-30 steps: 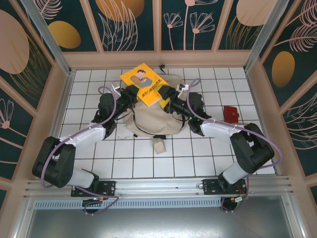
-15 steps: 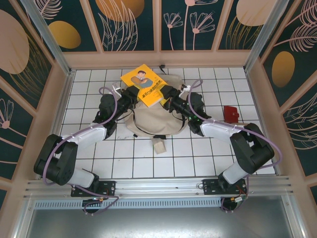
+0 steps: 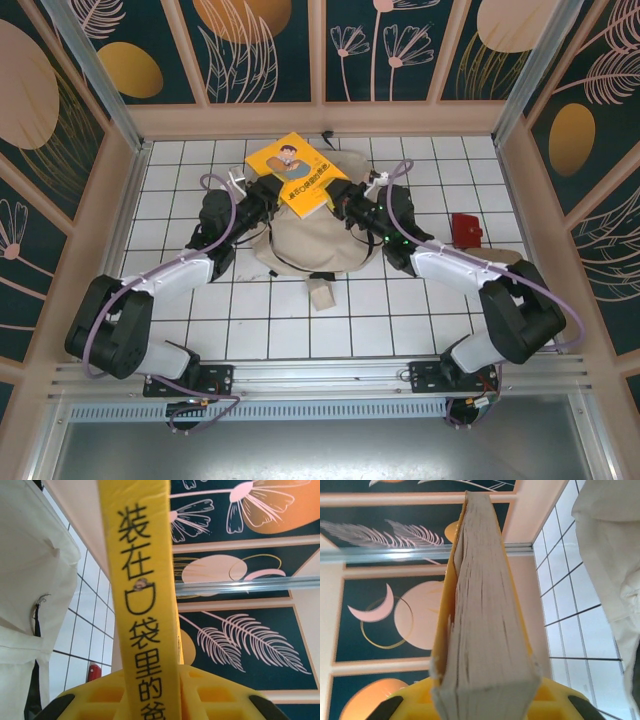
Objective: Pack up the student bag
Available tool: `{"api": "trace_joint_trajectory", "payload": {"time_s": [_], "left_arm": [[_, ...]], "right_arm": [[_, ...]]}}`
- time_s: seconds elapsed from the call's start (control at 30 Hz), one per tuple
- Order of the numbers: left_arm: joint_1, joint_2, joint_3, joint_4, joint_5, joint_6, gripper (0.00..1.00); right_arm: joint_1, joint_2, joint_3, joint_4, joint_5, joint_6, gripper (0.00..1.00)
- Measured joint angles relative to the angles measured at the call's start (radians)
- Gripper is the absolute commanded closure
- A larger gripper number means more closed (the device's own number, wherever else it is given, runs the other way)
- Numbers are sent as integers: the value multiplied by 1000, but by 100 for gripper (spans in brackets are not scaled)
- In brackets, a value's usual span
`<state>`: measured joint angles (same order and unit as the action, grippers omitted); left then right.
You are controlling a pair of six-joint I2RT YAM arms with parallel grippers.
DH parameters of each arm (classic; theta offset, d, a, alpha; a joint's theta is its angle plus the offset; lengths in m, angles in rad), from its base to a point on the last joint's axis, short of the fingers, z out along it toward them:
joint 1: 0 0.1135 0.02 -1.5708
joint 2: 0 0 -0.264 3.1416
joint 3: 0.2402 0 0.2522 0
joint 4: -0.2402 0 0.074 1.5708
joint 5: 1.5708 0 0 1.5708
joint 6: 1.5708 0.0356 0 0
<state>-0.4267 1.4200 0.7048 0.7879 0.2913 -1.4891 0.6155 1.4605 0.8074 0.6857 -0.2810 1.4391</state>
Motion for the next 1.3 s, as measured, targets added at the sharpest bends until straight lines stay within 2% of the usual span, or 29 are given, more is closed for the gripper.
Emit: {"api": "trace_joint_trajectory", "payload": {"time_s": [0.1,0.17,0.23,0.3,0.4,0.63,0.73,0.9,1.07,1.3], "left_arm": [[0,-12,0,-8,8,19,68],[1,-15,1,-18,14,37,53],[2,-19,8,-59,16,70,32],[2,-27,29,-131,15,113,21],[1,-33,102,-328,-21,224,12],[-9,-38,205,-686,-131,530,11],[-60,-10,274,-824,-181,653,14],[-178,77,400,-990,-222,821,23],[-292,192,458,-1102,-262,874,28],[-465,383,594,-1205,-348,868,34]], "right_arm": [[0,-13,0,-11,0,-17,98],[-1,-13,0,-13,-1,-25,99],[-6,-16,-6,-19,-4,-38,100],[-22,-33,-26,-47,-4,-60,100],[-66,-87,-55,-127,-2,-122,100],[-245,-297,-90,-340,47,-353,100],[-318,-369,-92,-412,80,-439,100],[-417,-474,-116,-538,106,-525,100],[-492,-540,-131,-657,99,-562,100],[-567,-594,-144,-756,61,-594,100]]}}
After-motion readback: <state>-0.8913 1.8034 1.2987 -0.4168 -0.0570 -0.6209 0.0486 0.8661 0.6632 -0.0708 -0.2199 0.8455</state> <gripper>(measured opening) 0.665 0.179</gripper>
